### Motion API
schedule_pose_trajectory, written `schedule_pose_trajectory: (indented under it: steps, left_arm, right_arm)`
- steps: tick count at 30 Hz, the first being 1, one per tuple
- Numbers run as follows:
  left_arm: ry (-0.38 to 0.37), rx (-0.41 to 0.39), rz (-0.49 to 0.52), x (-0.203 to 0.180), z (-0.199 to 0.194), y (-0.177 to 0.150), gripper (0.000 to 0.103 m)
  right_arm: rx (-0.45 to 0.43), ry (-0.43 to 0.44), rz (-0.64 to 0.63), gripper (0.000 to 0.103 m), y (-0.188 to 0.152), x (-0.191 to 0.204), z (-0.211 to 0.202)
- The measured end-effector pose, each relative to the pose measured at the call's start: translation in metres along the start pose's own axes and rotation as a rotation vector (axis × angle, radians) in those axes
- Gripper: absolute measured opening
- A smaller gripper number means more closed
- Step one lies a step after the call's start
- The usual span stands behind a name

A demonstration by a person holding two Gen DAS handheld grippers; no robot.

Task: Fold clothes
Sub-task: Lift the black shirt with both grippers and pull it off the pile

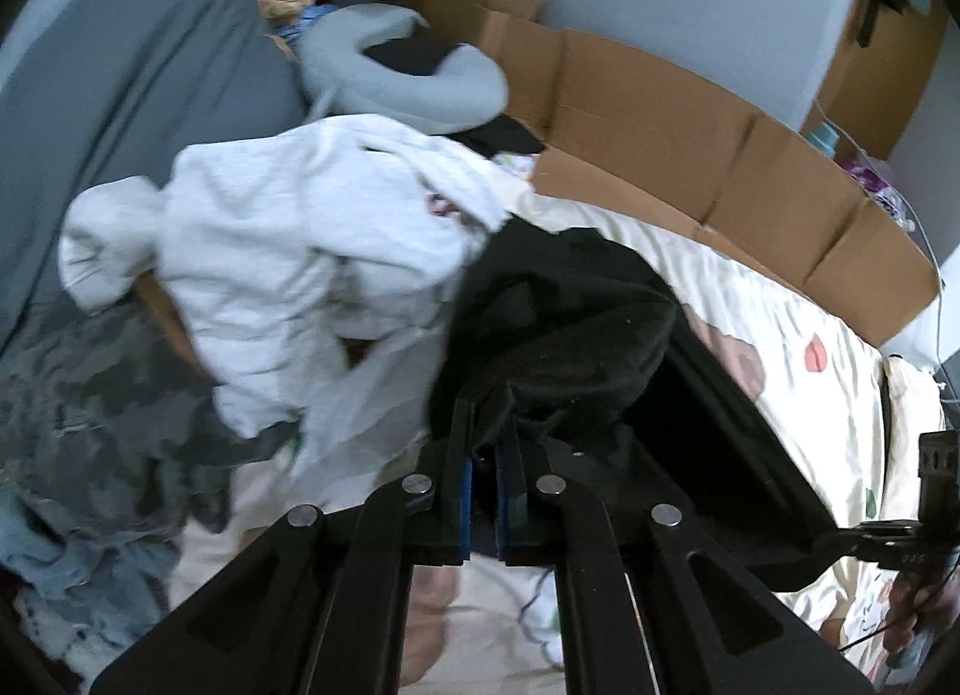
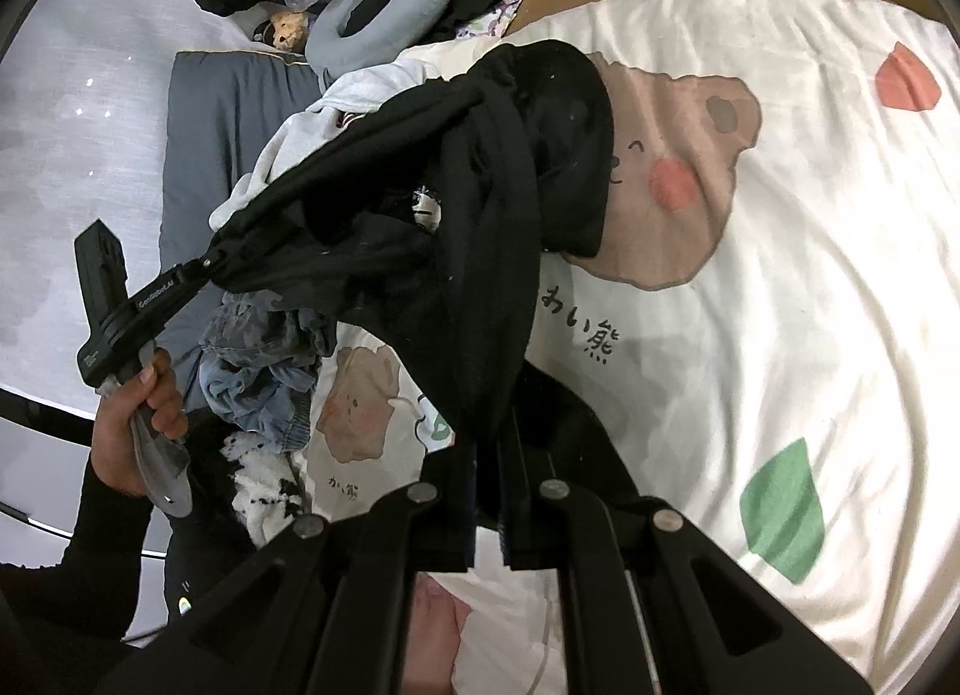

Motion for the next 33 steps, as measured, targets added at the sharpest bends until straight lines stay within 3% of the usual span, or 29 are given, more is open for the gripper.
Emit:
schedule_pose_trajectory:
  steps: [18, 33]
  left_arm:
    - [0.079, 0.069, -0.153, 0.076, -0.044, -0.069, 0.004]
    - [0.107, 0.137, -0.252, 0.112, -0.071, -0.141, 0.004]
  right_arm:
    - [0.025, -0.091, 0.046, 0.005, -0.057, -0.026, -0.055]
    - [0.159, -0.209, -0.027, 0.004, -0.110, -0.041, -0.081]
Point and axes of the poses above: each gripper's, at about its wrist camera, not at the fingertips, and z roughly the way its jaws point, x to its left, y to its top, the point moved 5 cm from there along z, roughly the way its jaws point, and after that the axes turned 11 degrees about z, right-handed, at the moved point
